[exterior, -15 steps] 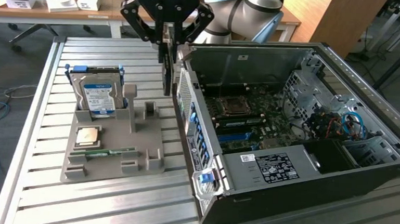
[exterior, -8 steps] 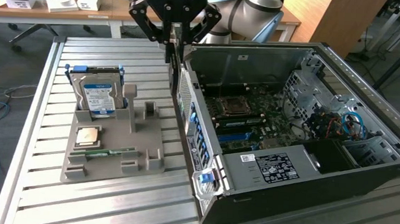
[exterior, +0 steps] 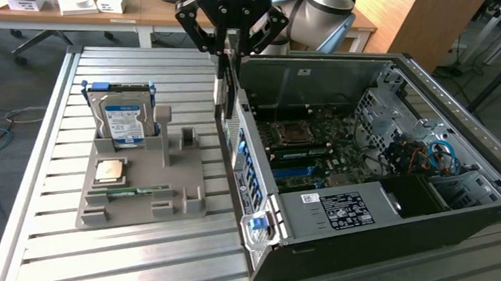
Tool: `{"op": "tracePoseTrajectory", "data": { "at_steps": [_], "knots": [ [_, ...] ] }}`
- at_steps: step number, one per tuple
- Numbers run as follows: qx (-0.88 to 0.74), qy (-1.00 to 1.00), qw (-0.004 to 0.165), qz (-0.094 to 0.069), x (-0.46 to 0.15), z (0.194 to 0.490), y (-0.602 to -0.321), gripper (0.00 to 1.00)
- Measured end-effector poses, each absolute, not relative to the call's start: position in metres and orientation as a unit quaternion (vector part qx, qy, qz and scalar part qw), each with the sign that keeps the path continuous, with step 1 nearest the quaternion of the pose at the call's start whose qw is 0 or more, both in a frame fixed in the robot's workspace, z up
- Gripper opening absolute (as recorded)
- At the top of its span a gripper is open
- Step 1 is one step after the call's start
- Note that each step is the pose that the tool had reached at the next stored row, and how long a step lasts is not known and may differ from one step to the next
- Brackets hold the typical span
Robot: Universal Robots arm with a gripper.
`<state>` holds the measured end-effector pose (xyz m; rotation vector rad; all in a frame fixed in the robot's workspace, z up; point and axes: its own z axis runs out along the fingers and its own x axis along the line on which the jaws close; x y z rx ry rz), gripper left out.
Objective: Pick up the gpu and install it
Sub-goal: 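Pick up the gpu and move the gpu toward the slot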
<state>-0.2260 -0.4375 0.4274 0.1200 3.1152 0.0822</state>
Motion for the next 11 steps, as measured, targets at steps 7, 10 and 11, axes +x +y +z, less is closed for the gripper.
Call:
{"op": "tracePoseTrajectory", "data": {
  "at_steps": [7, 10, 11],
  "knots": [
    [0.039, 0.999, 0.012, 0.027, -0.211, 0.427, -0.438, 0.26],
    [0.038, 0.999, 0.012, 0.027, -0.204, 0.427, -0.438, 0.26],
    [0.038, 0.999, 0.011, 0.027, -0.201, 0.427, -0.438, 0.26]
  ]
}}
